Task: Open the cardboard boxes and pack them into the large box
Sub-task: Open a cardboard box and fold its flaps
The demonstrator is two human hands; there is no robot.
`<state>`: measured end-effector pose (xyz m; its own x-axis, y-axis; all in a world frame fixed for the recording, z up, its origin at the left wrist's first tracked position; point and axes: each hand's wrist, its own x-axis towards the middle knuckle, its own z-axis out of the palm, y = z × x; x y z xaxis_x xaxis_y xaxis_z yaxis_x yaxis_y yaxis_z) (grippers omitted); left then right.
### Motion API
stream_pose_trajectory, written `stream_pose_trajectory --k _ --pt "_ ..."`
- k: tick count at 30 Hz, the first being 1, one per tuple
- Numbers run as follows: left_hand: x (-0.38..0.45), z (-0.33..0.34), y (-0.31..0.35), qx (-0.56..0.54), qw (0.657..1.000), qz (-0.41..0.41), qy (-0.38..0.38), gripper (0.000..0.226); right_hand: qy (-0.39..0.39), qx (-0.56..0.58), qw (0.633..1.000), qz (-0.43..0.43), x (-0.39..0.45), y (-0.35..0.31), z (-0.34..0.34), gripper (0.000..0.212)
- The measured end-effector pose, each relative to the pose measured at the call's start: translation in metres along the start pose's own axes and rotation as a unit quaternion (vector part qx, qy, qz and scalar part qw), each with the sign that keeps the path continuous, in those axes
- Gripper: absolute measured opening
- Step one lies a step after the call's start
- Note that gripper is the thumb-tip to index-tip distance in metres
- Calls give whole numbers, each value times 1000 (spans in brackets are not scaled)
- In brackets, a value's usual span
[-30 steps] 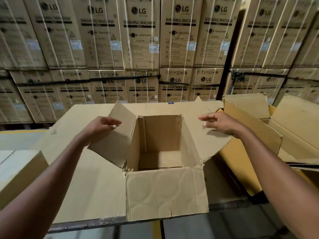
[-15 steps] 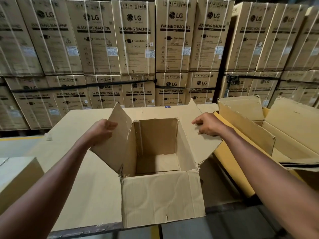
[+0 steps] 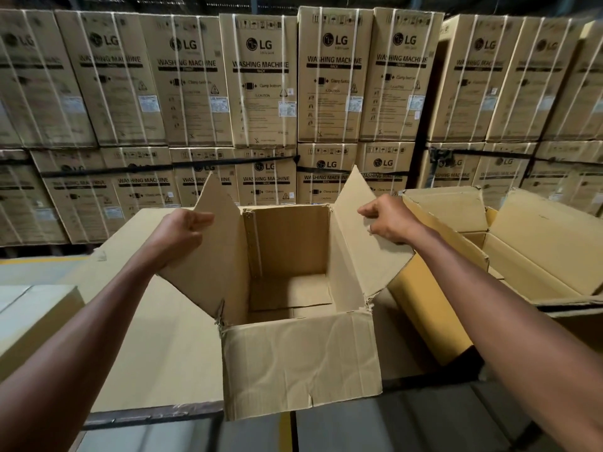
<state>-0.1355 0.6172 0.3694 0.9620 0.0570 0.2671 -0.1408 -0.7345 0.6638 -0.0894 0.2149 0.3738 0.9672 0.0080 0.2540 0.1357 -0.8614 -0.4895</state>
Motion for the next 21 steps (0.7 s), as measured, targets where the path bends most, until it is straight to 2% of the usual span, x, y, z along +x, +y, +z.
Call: stream_pose_trajectory --k 14,21 --pt "19 -81 86 -9 993 79 87 58 99 43 994 -30 -8 -56 -126 52" --pt "27 -97 159 16 984 112 137 53 149 61 985 -58 0 -56 -180 53"
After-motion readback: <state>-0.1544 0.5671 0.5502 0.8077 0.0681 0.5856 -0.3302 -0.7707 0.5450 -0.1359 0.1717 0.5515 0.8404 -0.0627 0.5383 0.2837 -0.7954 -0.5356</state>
